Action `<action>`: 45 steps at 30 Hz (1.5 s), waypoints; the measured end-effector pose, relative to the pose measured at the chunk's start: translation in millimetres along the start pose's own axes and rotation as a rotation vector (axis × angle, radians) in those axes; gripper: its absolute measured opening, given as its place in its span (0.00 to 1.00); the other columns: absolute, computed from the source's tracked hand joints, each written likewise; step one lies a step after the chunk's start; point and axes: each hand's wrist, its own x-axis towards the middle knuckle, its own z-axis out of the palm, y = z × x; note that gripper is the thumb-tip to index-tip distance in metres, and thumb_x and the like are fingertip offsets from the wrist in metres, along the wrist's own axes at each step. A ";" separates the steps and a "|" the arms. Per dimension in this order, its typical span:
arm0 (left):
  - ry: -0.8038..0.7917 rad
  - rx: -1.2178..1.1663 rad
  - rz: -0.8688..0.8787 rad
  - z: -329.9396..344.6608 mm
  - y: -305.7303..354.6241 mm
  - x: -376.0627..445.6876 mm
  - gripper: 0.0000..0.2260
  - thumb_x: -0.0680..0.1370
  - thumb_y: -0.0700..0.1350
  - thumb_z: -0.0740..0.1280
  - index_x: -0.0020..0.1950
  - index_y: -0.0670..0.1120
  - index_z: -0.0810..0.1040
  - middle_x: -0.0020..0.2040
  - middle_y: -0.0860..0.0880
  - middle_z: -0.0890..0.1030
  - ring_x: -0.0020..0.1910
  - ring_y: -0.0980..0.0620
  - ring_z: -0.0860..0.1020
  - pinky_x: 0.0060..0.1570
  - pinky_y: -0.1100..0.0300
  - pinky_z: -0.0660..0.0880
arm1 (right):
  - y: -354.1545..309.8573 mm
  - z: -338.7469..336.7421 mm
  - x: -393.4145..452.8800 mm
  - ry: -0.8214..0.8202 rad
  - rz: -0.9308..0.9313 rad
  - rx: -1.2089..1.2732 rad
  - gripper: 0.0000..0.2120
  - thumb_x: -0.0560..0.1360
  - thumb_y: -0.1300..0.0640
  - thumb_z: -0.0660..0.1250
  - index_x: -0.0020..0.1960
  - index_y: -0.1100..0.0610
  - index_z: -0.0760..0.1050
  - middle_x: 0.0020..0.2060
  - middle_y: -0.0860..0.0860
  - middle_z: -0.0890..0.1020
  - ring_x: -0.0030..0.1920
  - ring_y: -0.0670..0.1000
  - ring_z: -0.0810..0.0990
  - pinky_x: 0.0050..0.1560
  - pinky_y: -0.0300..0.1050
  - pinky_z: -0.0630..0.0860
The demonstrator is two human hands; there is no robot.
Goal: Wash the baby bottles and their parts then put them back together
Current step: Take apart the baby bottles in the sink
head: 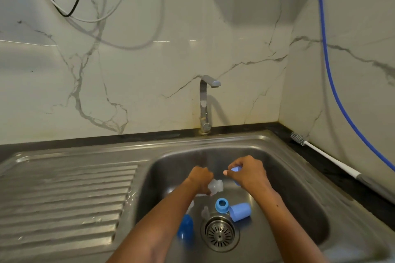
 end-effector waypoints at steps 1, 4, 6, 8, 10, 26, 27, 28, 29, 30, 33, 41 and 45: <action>0.008 0.033 0.000 1.7 0.6 4.2 0.20 0.76 0.55 0.67 0.60 0.42 0.77 0.56 0.43 0.80 0.55 0.44 0.78 0.57 0.53 0.70 | -0.5 0.0 1.1 -0.003 0.000 0.003 0.10 0.73 0.53 0.73 0.52 0.55 0.80 0.48 0.52 0.80 0.47 0.48 0.76 0.46 0.40 0.74; 0.091 0.068 -0.014 1.0 0.3 7.7 0.19 0.78 0.51 0.65 0.65 0.42 0.73 0.61 0.42 0.78 0.60 0.43 0.76 0.62 0.52 0.67 | 0.4 -0.9 3.8 -0.024 -0.018 0.015 0.13 0.74 0.54 0.72 0.56 0.56 0.79 0.52 0.52 0.80 0.48 0.47 0.76 0.46 0.38 0.71; 0.151 0.013 -0.040 -7.7 -3.9 -0.5 0.18 0.80 0.49 0.63 0.67 0.43 0.72 0.61 0.42 0.78 0.61 0.43 0.75 0.62 0.52 0.67 | -0.7 -1.0 3.2 -0.048 -0.024 0.017 0.15 0.75 0.56 0.71 0.60 0.57 0.78 0.57 0.54 0.79 0.53 0.50 0.77 0.50 0.38 0.71; 0.228 -0.119 -0.068 -20.0 -11.1 -15.9 0.17 0.80 0.50 0.62 0.66 0.44 0.73 0.61 0.43 0.79 0.59 0.44 0.76 0.61 0.53 0.69 | -2.1 -1.5 2.1 -0.087 -0.017 0.039 0.16 0.76 0.59 0.69 0.63 0.57 0.76 0.62 0.56 0.75 0.58 0.53 0.77 0.53 0.39 0.71; 0.297 -0.317 -0.082 -33.7 -18.7 -40.6 0.17 0.78 0.51 0.65 0.64 0.45 0.75 0.60 0.44 0.79 0.58 0.46 0.77 0.59 0.53 0.73 | -8.5 -4.2 -0.9 -0.136 -0.003 0.095 0.12 0.76 0.62 0.65 0.60 0.58 0.76 0.61 0.59 0.74 0.56 0.56 0.77 0.55 0.43 0.73; 0.606 -1.241 -0.006 -39.6 -12.4 -172.2 0.28 0.70 0.43 0.76 0.69 0.44 0.73 0.64 0.49 0.78 0.63 0.55 0.76 0.62 0.65 0.72 | -49.8 9.7 -52.4 -0.470 -0.015 0.636 0.17 0.70 0.57 0.75 0.56 0.58 0.76 0.48 0.55 0.84 0.45 0.49 0.85 0.41 0.37 0.81; 0.614 -1.278 -0.019 -38.5 -13.1 -172.3 0.30 0.69 0.42 0.76 0.70 0.44 0.72 0.64 0.48 0.78 0.63 0.54 0.76 0.63 0.62 0.73 | -49.6 8.5 -53.0 -0.477 -0.021 0.658 0.15 0.70 0.57 0.75 0.55 0.59 0.78 0.47 0.55 0.85 0.45 0.49 0.85 0.42 0.37 0.80; 0.622 -1.325 -0.039 -38.0 -14.2 -172.5 0.33 0.68 0.42 0.77 0.71 0.44 0.70 0.63 0.47 0.78 0.62 0.54 0.77 0.62 0.60 0.74 | -48.8 7.1 -52.2 -0.489 -0.027 0.697 0.14 0.70 0.58 0.75 0.53 0.60 0.80 0.46 0.55 0.85 0.45 0.49 0.85 0.41 0.36 0.80; 0.634 -1.386 -0.060 -38.1 -15.8 -172.9 0.34 0.66 0.41 0.78 0.70 0.43 0.71 0.62 0.46 0.79 0.60 0.53 0.78 0.61 0.59 0.75 | -48.7 4.9 -51.9 -0.502 -0.028 0.752 0.12 0.70 0.59 0.74 0.52 0.60 0.81 0.45 0.54 0.86 0.45 0.49 0.85 0.41 0.35 0.80; 0.648 -1.457 -0.073 -38.8 -17.5 -173.5 0.33 0.65 0.39 0.79 0.68 0.43 0.72 0.60 0.46 0.79 0.58 0.54 0.79 0.58 0.60 0.77 | -48.8 2.7 -51.7 -0.505 -0.029 0.800 0.10 0.71 0.60 0.74 0.52 0.60 0.81 0.44 0.54 0.86 0.45 0.50 0.86 0.40 0.35 0.79; 0.679 -1.567 -0.045 -41.6 -21.6 -175.2 0.25 0.64 0.36 0.79 0.58 0.41 0.77 0.55 0.45 0.82 0.54 0.52 0.81 0.53 0.60 0.79 | -50.0 -1.1 -51.3 -0.491 -0.041 0.864 0.08 0.71 0.63 0.72 0.50 0.58 0.82 0.45 0.54 0.86 0.46 0.50 0.85 0.40 0.36 0.80; 0.719 -1.679 -0.050 -42.9 -16.4 -177.6 0.22 0.70 0.38 0.75 0.63 0.42 0.78 0.54 0.46 0.83 0.52 0.53 0.82 0.51 0.59 0.79 | -52.1 1.0 -55.1 -0.371 -0.183 0.809 0.09 0.71 0.64 0.72 0.50 0.55 0.82 0.44 0.50 0.86 0.46 0.46 0.85 0.41 0.34 0.79; 0.727 -1.747 -0.035 -39.0 -13.3 -175.4 0.20 0.69 0.38 0.76 0.60 0.44 0.79 0.52 0.48 0.84 0.51 0.55 0.83 0.49 0.63 0.78 | -52.6 9.6 -59.7 -0.238 -0.186 0.851 0.07 0.70 0.66 0.72 0.47 0.59 0.82 0.40 0.51 0.86 0.40 0.44 0.85 0.39 0.32 0.77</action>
